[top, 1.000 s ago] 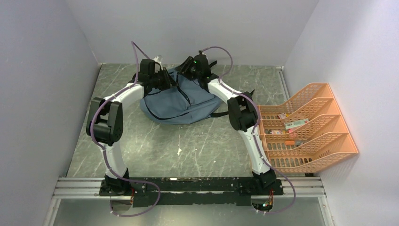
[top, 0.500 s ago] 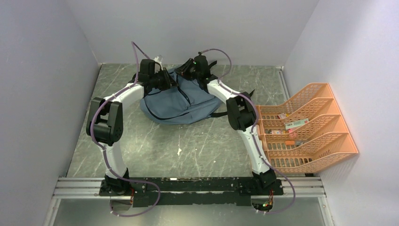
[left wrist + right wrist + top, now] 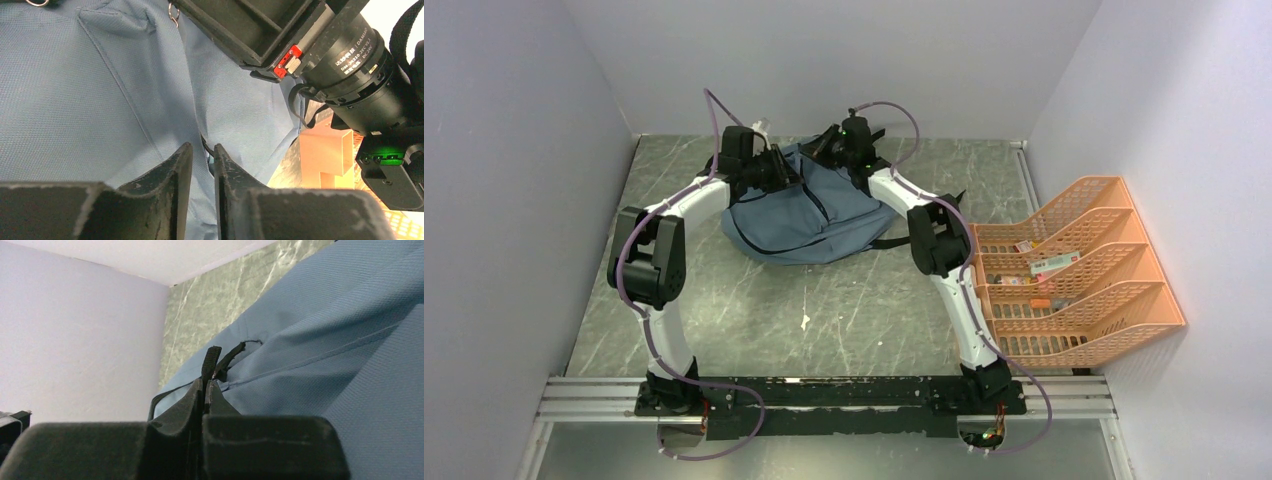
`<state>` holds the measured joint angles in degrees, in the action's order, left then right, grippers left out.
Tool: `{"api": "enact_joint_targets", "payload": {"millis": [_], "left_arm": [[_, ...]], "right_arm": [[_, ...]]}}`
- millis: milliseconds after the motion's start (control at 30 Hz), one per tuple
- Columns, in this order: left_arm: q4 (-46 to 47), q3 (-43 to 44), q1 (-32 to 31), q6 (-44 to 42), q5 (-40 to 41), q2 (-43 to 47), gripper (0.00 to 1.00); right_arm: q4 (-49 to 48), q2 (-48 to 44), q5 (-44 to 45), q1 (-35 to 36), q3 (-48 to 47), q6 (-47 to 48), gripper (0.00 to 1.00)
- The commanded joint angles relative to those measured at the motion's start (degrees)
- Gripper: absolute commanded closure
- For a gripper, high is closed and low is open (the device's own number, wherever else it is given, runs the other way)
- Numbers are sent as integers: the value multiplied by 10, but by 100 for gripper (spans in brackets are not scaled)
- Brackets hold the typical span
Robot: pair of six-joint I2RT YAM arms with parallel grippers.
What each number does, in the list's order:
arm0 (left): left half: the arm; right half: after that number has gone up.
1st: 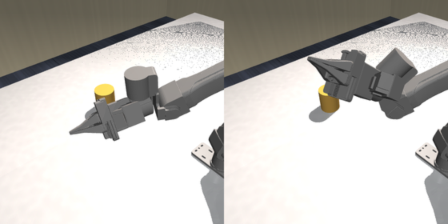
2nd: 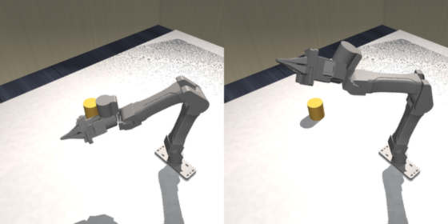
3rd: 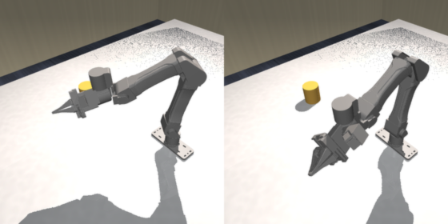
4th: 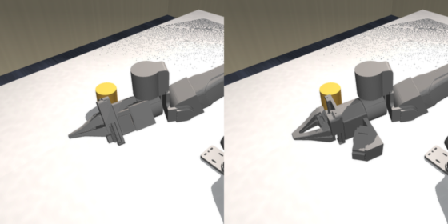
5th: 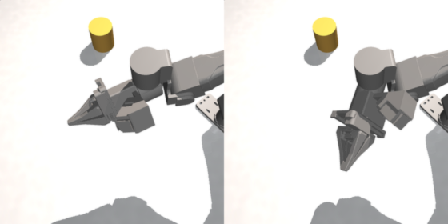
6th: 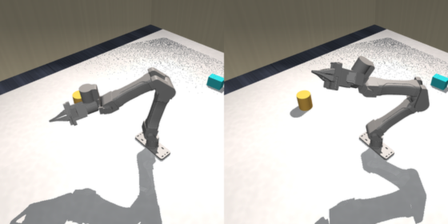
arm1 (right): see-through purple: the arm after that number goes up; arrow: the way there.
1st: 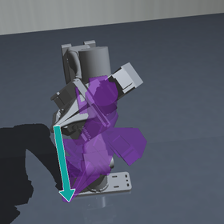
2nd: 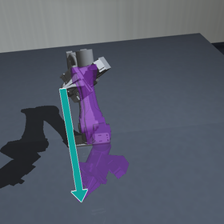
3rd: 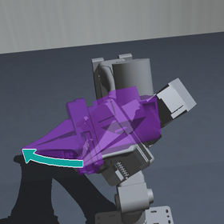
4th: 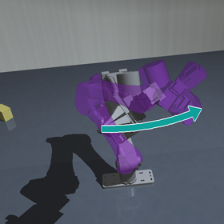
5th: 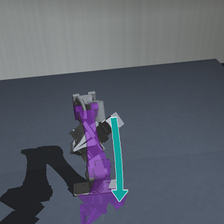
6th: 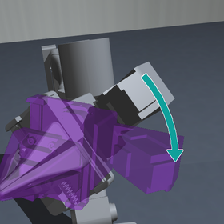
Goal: Pack the student bag
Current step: Zip the student bag at the center of the board.
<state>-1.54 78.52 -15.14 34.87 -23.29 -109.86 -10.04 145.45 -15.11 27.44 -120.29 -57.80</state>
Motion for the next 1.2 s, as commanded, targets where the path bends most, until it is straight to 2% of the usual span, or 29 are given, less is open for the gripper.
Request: {"api": "enact_joint_targets", "payload": {"millis": [0, 100, 300, 467, 700, 933, 1167], "left_arm": [[-2, -3, 5, -6, 22, 14, 70], [8, -13, 11, -3, 32, 28, 62], [11, -15, 21, 4, 28, 24, 61], [41, -16, 32, 33, 23, 25, 53], [39, 43, 34, 97, 56, 0, 38], [67, 54, 28, 187, 86, -37, 32], [54, 102, 20, 202, 96, -76, 34]], "right_arm": [[-16, -27, 2, -14, 18, 34, 100], [-18, -43, 1, -17, 37, 46, 100], [-16, -71, 3, -19, 73, 71, 100], [-24, -92, -6, -19, 102, 84, 100], [-69, -106, -41, -20, 138, 84, 100], [-120, -116, -82, -22, 168, 88, 100], [-174, -125, -107, -26, 195, 81, 100]]}}
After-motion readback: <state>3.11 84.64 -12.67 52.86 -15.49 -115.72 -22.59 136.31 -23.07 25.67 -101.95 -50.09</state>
